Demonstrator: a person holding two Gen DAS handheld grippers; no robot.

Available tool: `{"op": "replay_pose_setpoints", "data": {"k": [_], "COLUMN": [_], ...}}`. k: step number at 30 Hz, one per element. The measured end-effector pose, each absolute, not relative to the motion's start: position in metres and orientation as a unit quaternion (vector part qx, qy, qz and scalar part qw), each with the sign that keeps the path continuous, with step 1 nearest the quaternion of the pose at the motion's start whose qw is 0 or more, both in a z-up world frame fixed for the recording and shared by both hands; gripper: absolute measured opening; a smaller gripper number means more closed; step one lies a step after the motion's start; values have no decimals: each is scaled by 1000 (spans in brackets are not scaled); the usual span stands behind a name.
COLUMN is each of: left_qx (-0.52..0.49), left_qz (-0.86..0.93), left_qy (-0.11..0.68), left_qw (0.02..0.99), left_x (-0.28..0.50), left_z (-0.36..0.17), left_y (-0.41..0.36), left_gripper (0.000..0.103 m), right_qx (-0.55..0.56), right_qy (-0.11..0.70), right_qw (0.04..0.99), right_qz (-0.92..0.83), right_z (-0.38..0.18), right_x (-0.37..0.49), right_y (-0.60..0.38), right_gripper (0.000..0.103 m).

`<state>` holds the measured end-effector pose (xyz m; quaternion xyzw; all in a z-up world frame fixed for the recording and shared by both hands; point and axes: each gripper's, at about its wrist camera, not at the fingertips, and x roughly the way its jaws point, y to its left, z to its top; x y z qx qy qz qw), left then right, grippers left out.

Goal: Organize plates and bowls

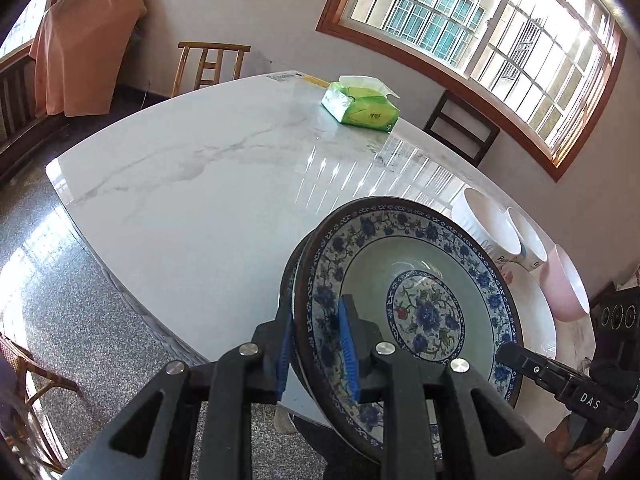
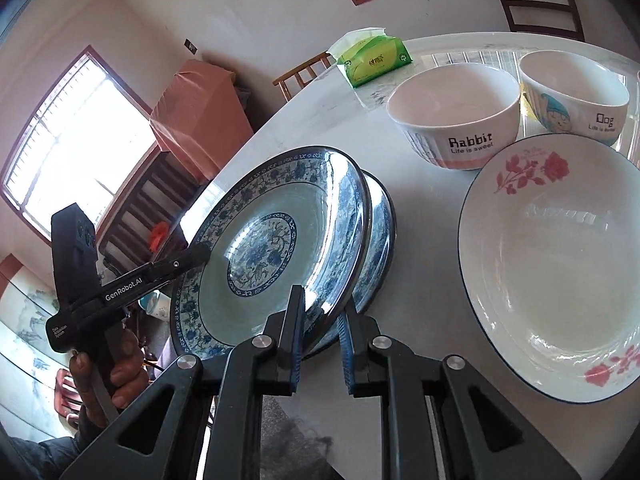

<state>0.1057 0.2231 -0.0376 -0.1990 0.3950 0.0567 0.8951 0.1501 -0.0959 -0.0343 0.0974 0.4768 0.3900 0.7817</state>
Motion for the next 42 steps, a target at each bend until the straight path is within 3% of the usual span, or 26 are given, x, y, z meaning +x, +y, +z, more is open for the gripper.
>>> {"op": "replay_pose_setpoints", "data": {"k": [21, 29, 32, 34, 39, 42], "left_qx": [-201, -131, -124, -123, -121, -110], "left_qz": [64, 88, 93, 93, 99, 95], "left_qy": [405, 376, 371, 376, 377, 366], "left_qw": [890, 913, 915, 914, 913, 919], "left_x": [119, 112, 109, 108, 105, 100], "left_z": [-56, -50, -50, -52, -53, -44], "left_y": [233, 221, 219, 217, 216, 208], "left_gripper": [23, 23, 23, 23, 23, 23], "right_qx": [33, -44, -103, -159, -255, -213], "right_qy": [458, 407, 373, 343, 250, 225], "right_qw": [812, 847, 863, 876, 897, 913], "right_qz": [359, 338, 325, 301, 262, 266], "right_z": [-33, -30, -29, -29, -24, -10], "right_x": [139, 128, 116, 105, 79, 75], "right_y": [-77, -64, -52, -41, -28, -48], "right_gripper": [21, 27, 43, 80, 81, 81]}}
